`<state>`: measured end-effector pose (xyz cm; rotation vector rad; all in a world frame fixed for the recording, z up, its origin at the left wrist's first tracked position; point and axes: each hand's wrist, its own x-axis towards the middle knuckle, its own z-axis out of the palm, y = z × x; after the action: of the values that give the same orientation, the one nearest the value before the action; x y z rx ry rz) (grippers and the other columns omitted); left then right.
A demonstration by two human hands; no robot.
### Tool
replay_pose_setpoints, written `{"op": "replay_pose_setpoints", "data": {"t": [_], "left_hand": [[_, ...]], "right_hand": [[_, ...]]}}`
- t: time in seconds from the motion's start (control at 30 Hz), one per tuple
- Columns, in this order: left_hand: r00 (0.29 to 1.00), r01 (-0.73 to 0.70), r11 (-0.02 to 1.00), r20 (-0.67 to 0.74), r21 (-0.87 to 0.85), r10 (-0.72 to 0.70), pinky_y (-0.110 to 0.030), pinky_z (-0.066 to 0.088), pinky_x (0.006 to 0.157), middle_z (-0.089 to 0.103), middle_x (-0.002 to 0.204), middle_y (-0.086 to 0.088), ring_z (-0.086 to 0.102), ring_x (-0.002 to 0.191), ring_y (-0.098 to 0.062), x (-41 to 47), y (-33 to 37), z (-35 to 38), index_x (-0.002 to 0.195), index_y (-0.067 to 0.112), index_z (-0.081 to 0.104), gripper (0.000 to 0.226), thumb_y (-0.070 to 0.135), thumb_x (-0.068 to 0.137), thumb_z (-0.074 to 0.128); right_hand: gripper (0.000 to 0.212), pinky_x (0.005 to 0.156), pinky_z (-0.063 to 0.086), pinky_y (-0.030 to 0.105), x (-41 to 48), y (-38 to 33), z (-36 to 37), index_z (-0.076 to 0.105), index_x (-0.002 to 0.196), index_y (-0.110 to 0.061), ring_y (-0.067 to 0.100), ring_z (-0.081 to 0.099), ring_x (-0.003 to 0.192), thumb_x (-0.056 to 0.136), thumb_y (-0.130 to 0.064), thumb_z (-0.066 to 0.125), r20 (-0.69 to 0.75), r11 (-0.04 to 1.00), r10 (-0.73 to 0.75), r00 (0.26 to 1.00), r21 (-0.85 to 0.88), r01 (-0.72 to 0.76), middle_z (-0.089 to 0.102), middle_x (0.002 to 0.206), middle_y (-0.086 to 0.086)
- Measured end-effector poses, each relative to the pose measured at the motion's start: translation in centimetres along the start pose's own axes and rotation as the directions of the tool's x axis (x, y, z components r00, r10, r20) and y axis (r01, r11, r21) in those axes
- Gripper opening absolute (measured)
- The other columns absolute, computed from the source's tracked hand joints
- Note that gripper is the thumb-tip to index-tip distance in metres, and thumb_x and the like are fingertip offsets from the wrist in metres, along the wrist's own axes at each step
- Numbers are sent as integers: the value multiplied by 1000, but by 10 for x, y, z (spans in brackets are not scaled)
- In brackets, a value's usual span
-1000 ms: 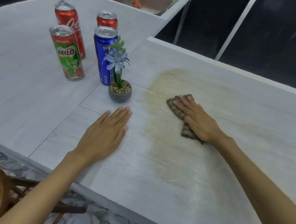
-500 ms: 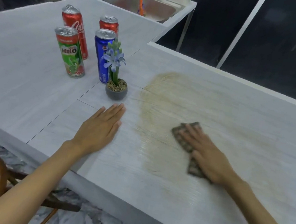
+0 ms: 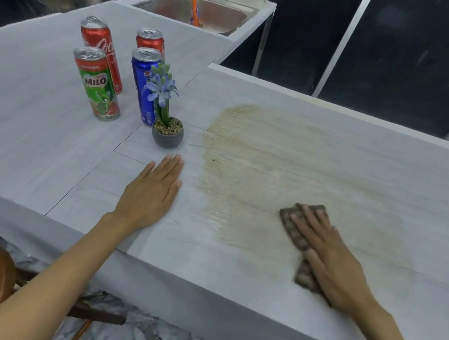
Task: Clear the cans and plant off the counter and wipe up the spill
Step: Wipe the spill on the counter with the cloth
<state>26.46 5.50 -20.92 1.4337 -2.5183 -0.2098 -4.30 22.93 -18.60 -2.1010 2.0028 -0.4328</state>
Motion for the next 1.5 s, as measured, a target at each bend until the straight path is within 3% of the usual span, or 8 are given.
{"op": "replay_pose_setpoints", "data": {"t": [0.2, 0.33, 0.47, 0.7, 0.87, 1.07, 1.33, 1.5], "left_hand": [[999, -18, 1000, 32, -12, 19, -23, -4, 115, 5, 157, 4, 2, 144, -5, -2, 3, -4, 147, 15, 8, 64, 40, 89, 4], [999, -28, 999, 40, -21, 29, -26, -1, 117, 6, 157, 4, 3, 144, -6, -2, 1, -4, 147, 15, 8, 64, 40, 89, 4], [996, -64, 997, 57, -39, 66, -27, 0, 118, 4, 157, 5, 1, 143, -4, -1, -4, -3, 147, 16, 7, 58, 39, 94, 8], [989, -130, 989, 58, -64, 134, -23, -2, 116, 5, 156, 10, -1, 138, 4, -1, -19, -8, 147, 20, 8, 61, 41, 90, 7], [998, -57, 997, -3, -57, 57, -25, 0, 117, 12, 156, 6, 7, 143, -3, -1, -18, -4, 147, 16, 15, 62, 39, 90, 7], [997, -75, 996, -39, -42, 73, -25, 1, 116, 15, 156, 2, 11, 143, -7, -2, -21, -3, 146, 13, 18, 70, 43, 86, -1], [995, -85, 996, -48, -31, 83, -24, 1, 116, 15, 156, 1, 9, 143, -6, -2, -21, -2, 146, 13, 16, 70, 42, 86, -3], [996, -81, 997, -46, -19, 80, -22, 0, 115, 15, 156, 3, 6, 140, -1, -2, -20, -3, 146, 14, 17, 71, 43, 85, -4]], "right_hand": [[50, 120, 6, 42, 88, 3, 11, 19, 149, -15, 27, 4, 147, 100, -26, 24, -145, 904, 395, 907, -115, -412, 9, 159, 10], [71, 120, -3, 33, 85, -71, 40, 8, 150, -22, 17, -7, 147, 84, -46, -6, -4, 979, 156, 988, -129, -155, -3, 159, -3], [65, 119, -4, 26, 13, -58, 26, 7, 147, -33, 6, -11, 145, 84, -49, 2, 32, 1000, -12, 999, -22, 13, -5, 157, -14], [68, 120, 5, 45, 99, 21, 7, 17, 149, -13, 28, 2, 147, 90, -45, 7, -115, 837, 513, 850, -154, -526, 8, 159, 10], [66, 119, 5, 50, 193, -68, 50, 22, 148, -14, 30, 9, 146, 88, -38, 10, -64, 937, 332, 941, -92, -337, 20, 157, 11], [53, 118, 0, 29, 110, -97, 48, 18, 147, -32, 7, -3, 146, 95, -42, 16, 35, 997, -69, 997, 29, 68, 6, 159, -12], [82, 119, 8, 47, 185, -24, 31, 16, 149, -21, 25, 1, 148, 77, -49, -12, 28, 957, 279, 960, -90, -275, 10, 160, 4], [74, 121, 3, 46, 157, -125, 74, 12, 150, -20, 26, -3, 148, 80, -39, -7, 48, 999, 36, 998, -42, -34, 5, 160, 3]]}}
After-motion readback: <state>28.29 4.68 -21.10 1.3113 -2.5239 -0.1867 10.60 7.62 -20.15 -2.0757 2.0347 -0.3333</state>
